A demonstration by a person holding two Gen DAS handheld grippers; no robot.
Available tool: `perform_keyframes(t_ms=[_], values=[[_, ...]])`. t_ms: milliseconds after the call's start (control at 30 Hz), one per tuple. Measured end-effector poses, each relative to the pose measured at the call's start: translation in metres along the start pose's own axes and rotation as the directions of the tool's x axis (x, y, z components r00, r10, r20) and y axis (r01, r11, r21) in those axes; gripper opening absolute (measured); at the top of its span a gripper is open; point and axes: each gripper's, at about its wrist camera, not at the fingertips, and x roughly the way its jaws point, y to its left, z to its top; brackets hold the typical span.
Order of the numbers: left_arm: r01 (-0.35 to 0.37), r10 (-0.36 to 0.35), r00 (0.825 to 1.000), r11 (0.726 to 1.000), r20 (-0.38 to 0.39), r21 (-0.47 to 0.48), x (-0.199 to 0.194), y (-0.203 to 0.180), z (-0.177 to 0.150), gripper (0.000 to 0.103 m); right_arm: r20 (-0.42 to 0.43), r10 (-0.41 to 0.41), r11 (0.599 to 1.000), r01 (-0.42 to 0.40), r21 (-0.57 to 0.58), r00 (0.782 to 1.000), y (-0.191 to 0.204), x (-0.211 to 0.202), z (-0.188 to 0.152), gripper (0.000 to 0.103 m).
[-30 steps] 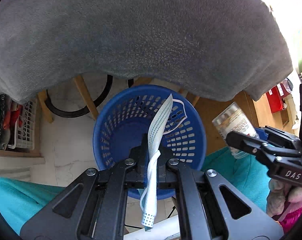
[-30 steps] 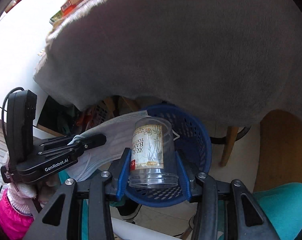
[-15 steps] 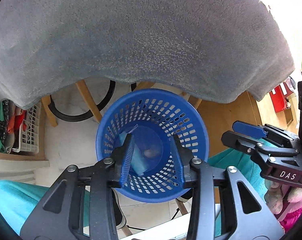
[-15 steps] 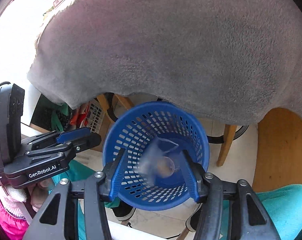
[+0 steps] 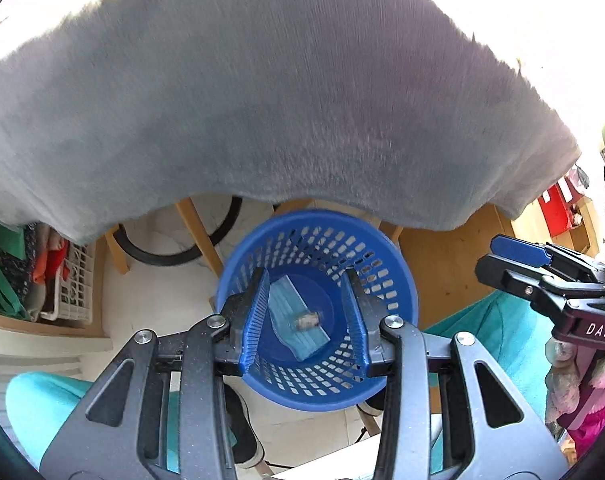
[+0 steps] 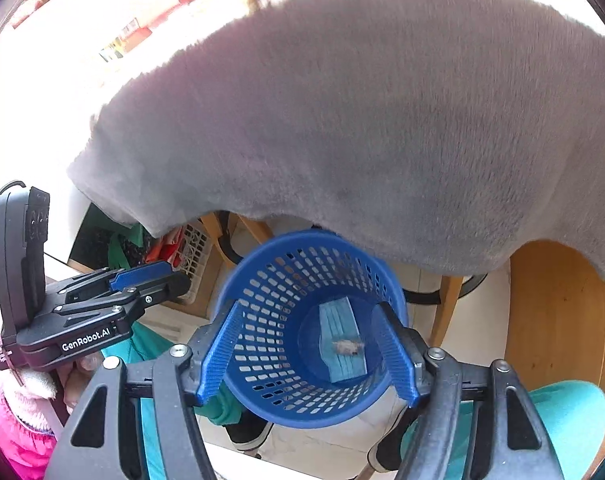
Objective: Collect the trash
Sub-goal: 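Open the left gripper over the basket while the right gripper releases the cup, then grasp the green milk carton with the left gripper while the right gripper grasps the white strip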
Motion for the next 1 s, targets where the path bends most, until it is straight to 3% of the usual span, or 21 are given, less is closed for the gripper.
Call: perform_keyframes(t_ms=[133,200,333,400,567,700,900,1000], values=[[-0.006,0.006,0.999,1.000,0.054,0.011,-0.022,0.004,0.011,0.040,0.046,0.000,1.000,0.001,-0.022,0.999,0.003,-0.021,0.011,0.072],[-0.015,0.014,0.996,1.000,0.091,0.018,-0.037,0.007,0.018,0.049,0.080,-0.007,0.999,0.010,-0.039,0.997,0.005,-0.034,0.017,0.077],[-0.014,0.008,0.987,0.999,0.163,0.033,-0.067,0.012,0.031,0.051,0.146,-0.005,0.997,0.016,-0.075,0.989,0.014,-0.061,0.032,0.079],[-0.022,0.014,0.980,0.999,0.198,0.040,-0.082,0.014,0.038,0.051,0.181,0.001,0.995,0.016,-0.096,0.983,0.018,-0.075,0.040,0.085],[-0.047,0.035,0.955,0.998,0.294,0.032,-0.117,0.027,0.064,0.067,0.255,0.012,0.990,0.025,-0.140,0.967,0.029,-0.105,0.065,0.090],[-0.085,0.080,0.931,0.996,0.356,0.000,-0.137,0.048,0.092,0.067,0.305,0.004,0.988,0.042,-0.146,0.952,0.030,-0.121,0.090,0.100],[-0.133,0.142,0.901,0.990,0.411,-0.052,-0.150,0.084,0.141,0.077,0.324,-0.028,0.985,0.081,-0.152,0.946,0.024,-0.127,0.130,0.103],[-0.152,0.167,0.896,0.986,0.411,-0.071,-0.149,0.100,0.160,0.077,0.321,-0.036,0.984,0.090,-0.154,0.946,0.024,-0.124,0.147,0.103]])
